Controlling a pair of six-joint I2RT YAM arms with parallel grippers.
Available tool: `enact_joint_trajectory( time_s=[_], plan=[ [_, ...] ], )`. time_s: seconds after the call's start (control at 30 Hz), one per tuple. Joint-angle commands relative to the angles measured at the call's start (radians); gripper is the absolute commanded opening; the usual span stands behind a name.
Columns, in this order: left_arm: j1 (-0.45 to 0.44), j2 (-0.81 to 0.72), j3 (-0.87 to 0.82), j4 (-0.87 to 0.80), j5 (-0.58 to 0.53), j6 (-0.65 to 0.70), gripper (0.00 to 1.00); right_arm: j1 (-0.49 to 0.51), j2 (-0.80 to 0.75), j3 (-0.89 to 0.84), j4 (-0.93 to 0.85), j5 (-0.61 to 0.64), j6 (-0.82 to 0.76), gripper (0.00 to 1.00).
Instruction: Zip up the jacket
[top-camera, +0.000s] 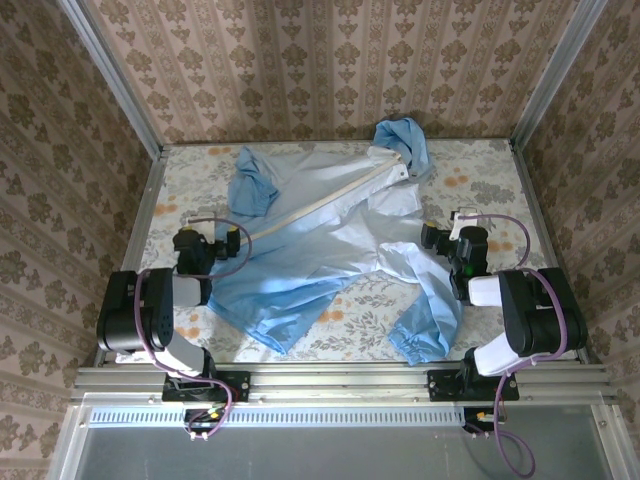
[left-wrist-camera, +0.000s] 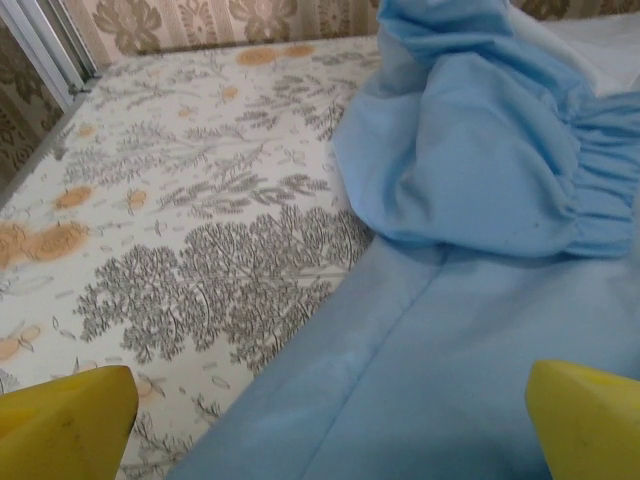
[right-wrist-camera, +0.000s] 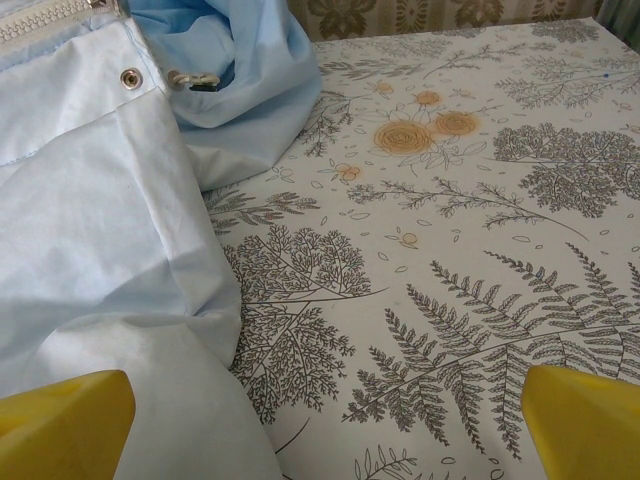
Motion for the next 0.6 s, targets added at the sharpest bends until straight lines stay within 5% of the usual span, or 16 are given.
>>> enact_joint_trajectory(
  time_s=[0.0, 0.57],
  plan=[
    [0.003, 0.006, 0.029, -0.009, -0.007, 0.010, 1.00, 0.008, 0.008, 0.026, 0.019, 0.022, -0.014, 1.00],
    [0.002, 0.005, 0.028, -0.008, -0.009, 0.013, 1.00, 0.022, 0.009, 0.038, 0.002, 0.039, -0.028, 1.00]
  ],
)
